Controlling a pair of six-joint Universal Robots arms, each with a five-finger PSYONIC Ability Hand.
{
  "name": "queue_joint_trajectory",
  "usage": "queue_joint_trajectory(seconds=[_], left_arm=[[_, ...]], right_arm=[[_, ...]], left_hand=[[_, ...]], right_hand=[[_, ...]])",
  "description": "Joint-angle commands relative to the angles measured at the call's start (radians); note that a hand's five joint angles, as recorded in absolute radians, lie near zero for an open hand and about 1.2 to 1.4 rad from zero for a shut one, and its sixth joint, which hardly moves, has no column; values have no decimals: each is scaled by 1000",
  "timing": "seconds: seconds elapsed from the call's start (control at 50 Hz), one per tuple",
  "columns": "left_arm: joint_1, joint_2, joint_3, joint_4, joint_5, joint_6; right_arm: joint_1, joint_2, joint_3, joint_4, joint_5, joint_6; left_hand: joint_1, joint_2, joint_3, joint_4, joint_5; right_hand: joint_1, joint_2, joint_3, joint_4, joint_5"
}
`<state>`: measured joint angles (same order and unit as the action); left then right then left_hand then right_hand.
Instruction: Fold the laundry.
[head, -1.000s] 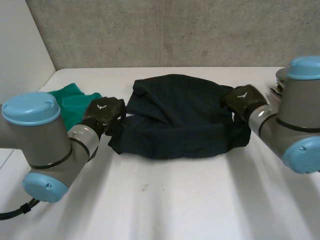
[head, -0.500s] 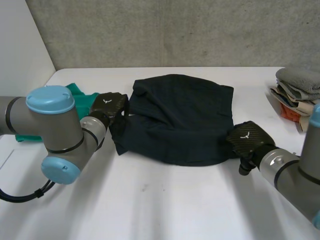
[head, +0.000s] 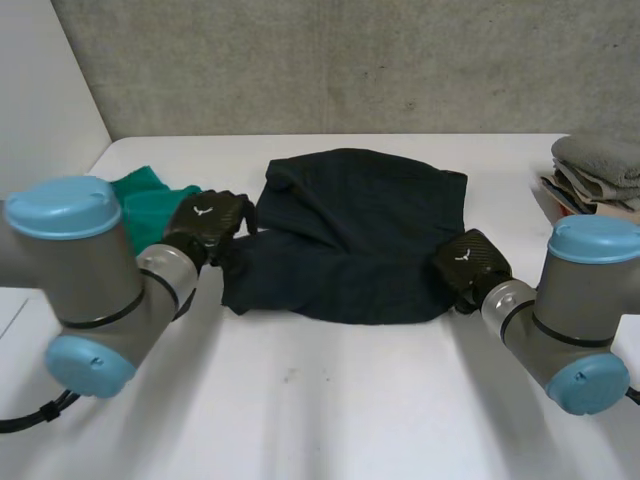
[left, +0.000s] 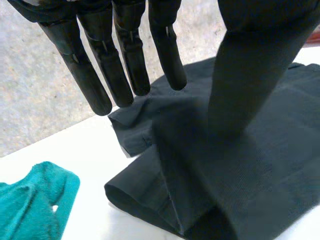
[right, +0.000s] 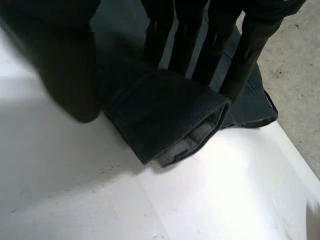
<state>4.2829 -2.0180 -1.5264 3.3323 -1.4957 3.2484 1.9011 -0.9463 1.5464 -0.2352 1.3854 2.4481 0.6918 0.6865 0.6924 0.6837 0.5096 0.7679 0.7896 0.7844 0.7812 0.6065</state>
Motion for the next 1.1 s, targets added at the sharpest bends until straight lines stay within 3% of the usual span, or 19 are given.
queue_joint_trajectory(seconds=[0.02,0.14,0.3,0.44,0.58,0.62,0.7,0.78,0.82,0.92,1.0,1.1], left_arm=[[3,165,-153,3,11,-1],[-28,232,-242,7,9,1],[-103,170,-261,42,3,23],[-104,15,-183,154,-6,183],[-68,-143,-55,170,-8,336],[-60,-171,-34,167,-8,349],[-63,-200,-11,159,-6,338],[-66,-66,-17,142,-8,282],[-71,60,-14,107,-6,186],[-64,287,55,20,2,27],[-48,433,191,-152,5,16],[-14,444,359,-345,6,19]], right_arm=[[-4,1,-19,1,-2,0],[1,-20,-15,5,7,14],[-4,-58,3,22,10,19],[-8,-62,23,31,9,14],[-11,-75,43,33,6,11],[-10,-75,41,31,7,9],[-10,-80,29,31,14,8],[-11,-147,6,36,20,9],[-10,-193,-11,43,27,14],[0,-380,-179,254,84,18],[1,-460,-354,436,96,20],[-2,-485,-540,559,101,22]], left_hand=[[3,9,3,11,11],[-23,-18,-24,-15,-16],[-23,-18,-24,-15,-16],[-26,-21,-27,-18,-18],[15,20,14,23,22],[91,96,90,99,99],[671,676,670,679,679],[705,710,704,713,712],[705,710,704,713,712],[705,710,704,713,712],[705,710,704,713,712],[705,710,704,713,712]], right_hand=[[628,606,612,615,615],[628,607,612,615,615],[628,607,612,615,615],[628,607,612,615,615],[628,607,612,615,615],[628,607,612,615,615],[628,607,612,615,615],[628,607,612,615,615],[628,607,612,615,615],[628,607,612,615,615],[628,607,612,615,615],[628,607,612,615,615]])
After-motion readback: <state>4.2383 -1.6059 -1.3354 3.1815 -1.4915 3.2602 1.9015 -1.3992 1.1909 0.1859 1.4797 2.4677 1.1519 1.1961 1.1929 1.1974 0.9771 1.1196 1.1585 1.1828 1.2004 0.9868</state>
